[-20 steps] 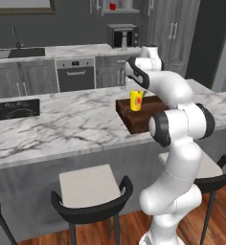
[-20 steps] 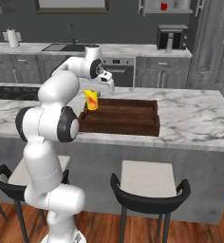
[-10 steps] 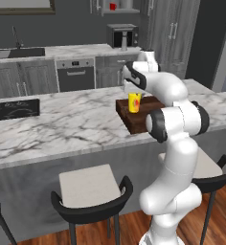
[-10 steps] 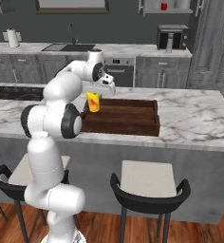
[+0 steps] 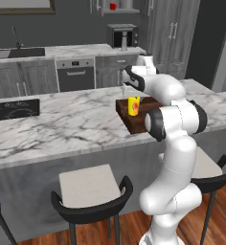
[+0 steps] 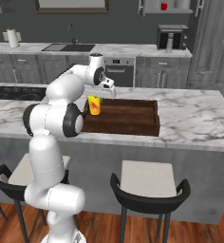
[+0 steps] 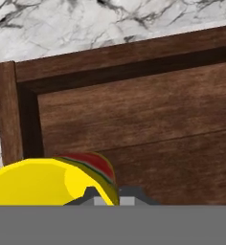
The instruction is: There is a tray on the dining counter. Grab the cup, mug, and pitcher and place them on the tray. The pitcher may be placed next to the tray if it cannot fit the tray.
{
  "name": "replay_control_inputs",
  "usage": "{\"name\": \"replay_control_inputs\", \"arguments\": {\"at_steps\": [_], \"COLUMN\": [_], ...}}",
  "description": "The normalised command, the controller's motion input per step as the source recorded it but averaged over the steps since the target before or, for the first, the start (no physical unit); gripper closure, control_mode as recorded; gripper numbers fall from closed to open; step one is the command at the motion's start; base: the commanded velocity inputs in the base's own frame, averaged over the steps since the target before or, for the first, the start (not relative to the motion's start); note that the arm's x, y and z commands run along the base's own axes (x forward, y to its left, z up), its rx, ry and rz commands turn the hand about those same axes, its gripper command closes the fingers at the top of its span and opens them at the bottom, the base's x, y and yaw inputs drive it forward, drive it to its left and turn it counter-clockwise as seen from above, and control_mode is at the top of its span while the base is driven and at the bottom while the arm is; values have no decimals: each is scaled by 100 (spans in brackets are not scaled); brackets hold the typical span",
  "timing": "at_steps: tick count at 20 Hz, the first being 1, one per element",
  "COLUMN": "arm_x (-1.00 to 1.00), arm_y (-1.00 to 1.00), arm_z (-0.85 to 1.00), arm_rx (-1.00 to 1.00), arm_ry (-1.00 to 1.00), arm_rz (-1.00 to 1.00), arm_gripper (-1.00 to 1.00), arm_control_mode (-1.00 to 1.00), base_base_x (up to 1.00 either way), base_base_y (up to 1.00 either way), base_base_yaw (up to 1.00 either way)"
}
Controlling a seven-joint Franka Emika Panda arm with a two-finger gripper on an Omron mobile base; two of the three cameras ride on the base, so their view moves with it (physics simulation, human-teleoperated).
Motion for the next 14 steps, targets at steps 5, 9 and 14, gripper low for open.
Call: {"name": "replay_control_inputs", "arguments": {"at_steps": [5, 9, 14], "arm_x": [3, 0, 0], "arm_y": [0, 0, 0], "arm_z": [-17, 0, 0], "arm_rx": [0, 0, 0], "arm_ry": [0, 0, 0], "arm_rz": [0, 0, 0], "arm_gripper": [-100, -100, -100], "arm_control_mode": [-100, -100, -100], "base_base_x": [0, 0, 0], "base_base_y": [0, 0, 0], "base_base_yaw": [0, 0, 0]}}
